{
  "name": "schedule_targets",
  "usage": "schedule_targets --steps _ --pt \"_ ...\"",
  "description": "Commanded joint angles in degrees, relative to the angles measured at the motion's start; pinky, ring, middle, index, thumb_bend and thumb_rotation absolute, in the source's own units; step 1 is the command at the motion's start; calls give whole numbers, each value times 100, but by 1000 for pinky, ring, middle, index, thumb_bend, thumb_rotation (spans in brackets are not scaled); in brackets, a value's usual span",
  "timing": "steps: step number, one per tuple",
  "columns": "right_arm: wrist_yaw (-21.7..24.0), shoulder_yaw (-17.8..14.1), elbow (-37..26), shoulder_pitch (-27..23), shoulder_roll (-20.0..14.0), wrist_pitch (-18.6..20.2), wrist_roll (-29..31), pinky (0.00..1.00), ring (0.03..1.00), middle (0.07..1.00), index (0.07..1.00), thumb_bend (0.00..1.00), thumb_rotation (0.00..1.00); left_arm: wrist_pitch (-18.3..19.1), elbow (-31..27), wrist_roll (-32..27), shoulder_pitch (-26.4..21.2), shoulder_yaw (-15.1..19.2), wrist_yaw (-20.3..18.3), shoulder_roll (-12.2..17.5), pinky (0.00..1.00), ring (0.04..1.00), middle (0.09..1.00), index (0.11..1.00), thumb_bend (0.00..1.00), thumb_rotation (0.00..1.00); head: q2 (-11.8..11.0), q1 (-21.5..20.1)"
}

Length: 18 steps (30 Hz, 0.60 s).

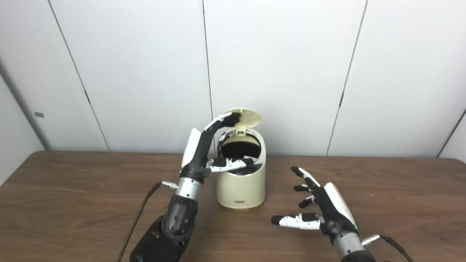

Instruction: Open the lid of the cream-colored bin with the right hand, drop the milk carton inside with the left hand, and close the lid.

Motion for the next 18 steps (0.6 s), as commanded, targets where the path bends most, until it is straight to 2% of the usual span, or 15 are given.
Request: schedule_targets --steps 1,11,15,18 --pt "-45 -45 -137 -216 -65 -111 20 551 786 919 908 801 265 -114 -77 51 -245 80 21 -29 875 896 892 857 850 47 4 -4" --pt "-14 -12 -161 -207 -66 -86 -1 533 776 919 911 795 259 -164 -253 25 -142 233 -12 -67 821 867 860 844 828 79 -1 32" --pt "-24 -9 -147 -206 -61 -84 -8 526 781 920 910 797 259 -190 -477 40 -47 373 68 -88 656 761 791 783 815 82 -7 47" --pt "-43 -10 -116 -203 -63 -137 -1 526 779 917 908 798 251 -269 -608 1 1 490 100 -99 604 713 757 754 791 72 -11 51"
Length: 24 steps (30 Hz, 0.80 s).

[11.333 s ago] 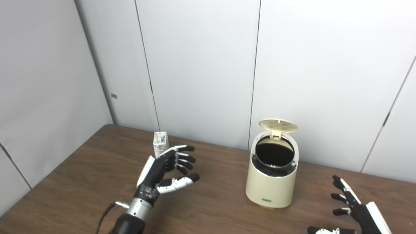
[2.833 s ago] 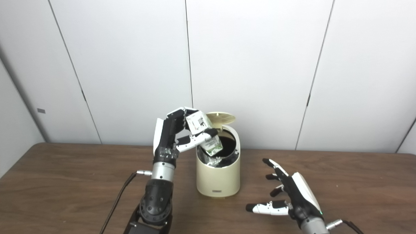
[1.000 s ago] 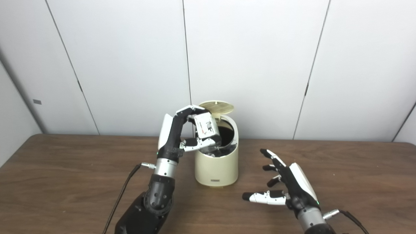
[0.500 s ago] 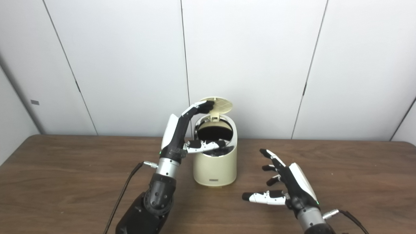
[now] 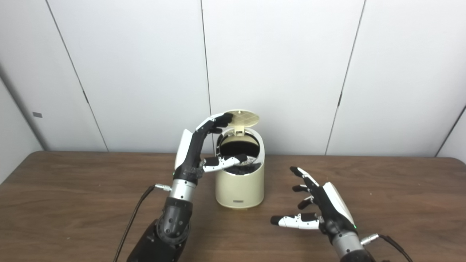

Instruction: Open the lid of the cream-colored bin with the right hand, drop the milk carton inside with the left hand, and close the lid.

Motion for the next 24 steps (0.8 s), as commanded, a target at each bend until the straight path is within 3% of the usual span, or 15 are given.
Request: schedule_targets --steps 1,8,15,17,20,22,24 --pt "-62 -23 -117 -196 -65 -136 -13 525 778 916 908 798 252 -294 -351 -128 -189 125 67 -3 594 700 748 747 778 67 4 -2" --pt "-64 -17 -127 -199 -61 -110 -41 523 775 915 907 801 262 -408 -754 -750 -91 356 -412 103 578 656 718 724 719 38 8 -2" --pt "-108 -78 -86 -203 -66 -224 61 548 777 916 905 797 258 -307 -1494 -1681 60 647 -1293 679 561 659 732 749 691 44 8 65" --pt "-127 -101 -75 -217 -52 -235 80 568 785 915 904 797 258 22 -1709 -1713 171 707 -1416 763 573 668 737 756 694 76 16 79" --pt "-135 -125 -39 -236 -51 -276 128 599 797 917 905 795 264 968 -2202 -1737 387 745 -1646 860 605 698 756 780 697 161 5 96" --pt "-151 -130 -9 -253 -57 -331 158 622 797 914 902 798 285 1557 -2500 -1851 521 771 -1821 911 636 738 780 812 693 106 3 105" --pt "-179 -137 16 -268 -61 -417 180 630 795 911 899 799 300 1869 -2663 -1858 660 796 -1891 934 638 751 791 822 693 92 6 107"
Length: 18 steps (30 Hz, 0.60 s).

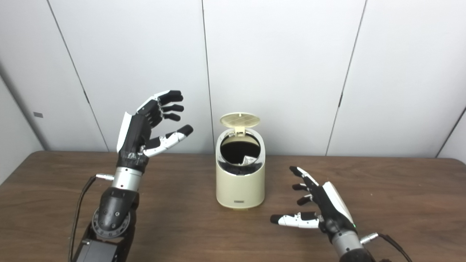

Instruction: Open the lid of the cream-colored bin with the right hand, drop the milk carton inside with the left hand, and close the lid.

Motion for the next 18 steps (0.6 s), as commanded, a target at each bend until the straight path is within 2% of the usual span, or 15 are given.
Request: schedule_targets --steps 1,5,10,18 --pt "-167 -73 -78 -242 -62 -375 50 632 791 907 896 803 312 220 -299 -19 -123 51 -61 47 636 755 797 827 689 90 6 2" --pt "-157 -88 -86 -276 -81 -474 47 637 792 907 897 793 319 400 -384 -13 80 111 -57 36 630 747 792 817 707 145 5 18" --pt "-188 -127 -72 -363 -117 -635 62 669 795 903 896 785 328 412 -334 -53 289 165 -76 9 646 721 763 799 722 210 0 26" --pt "-160 -127 9 -600 -159 -763 -8 646 797 882 885 794 353 268 -174 -62 522 207 -73 -62 603 704 746 789 712 205 -5 18"
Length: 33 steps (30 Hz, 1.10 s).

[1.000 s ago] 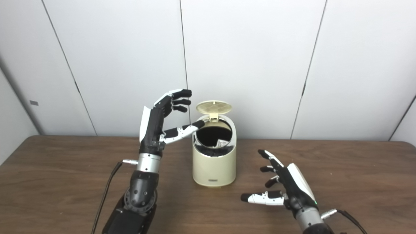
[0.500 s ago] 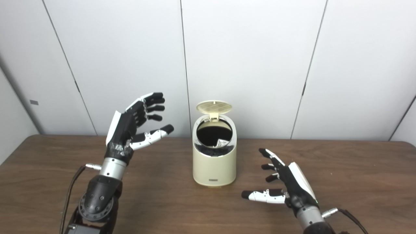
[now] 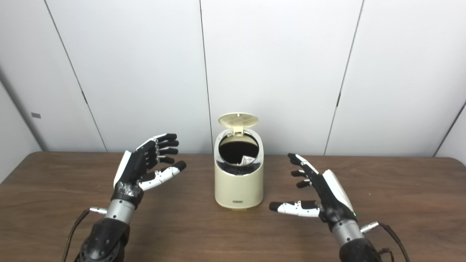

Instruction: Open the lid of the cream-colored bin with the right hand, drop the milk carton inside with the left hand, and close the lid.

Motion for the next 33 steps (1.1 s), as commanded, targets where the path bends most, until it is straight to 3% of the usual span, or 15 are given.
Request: schedule_targets --steps 1,14,16,22,33 --pt "-139 -49 -104 -328 -80 -340 29 643 797 882 884 793 353 -259 -25 -45 -137 56 48 -34 600 704 746 790 711 205 1 -1" --pt "8 -18 7 -914 -129 -161 73 665 817 899 877 802 409 -514 347 -112 229 35 -85 -165 532 661 710 767 685 156 -20 19" --pt "73 -42 67 -1127 -167 -184 173 729 858 931 888 820 427 -556 474 -203 331 -3 -176 -197 506 621 686 737 662 116 -21 18" --pt "105 100 186 -1525 -388 -324 -45 727 857 907 892 800 464 -740 737 -220 475 -91 -252 -269 525 617 672 684 646 70 -33 20" --pt "253 245 321 -2016 -318 54 -40 676 830 889 875 798 433 -896 1026 -88 588 -229 -234 -365 592 671 724 739 665 117 -55 68"
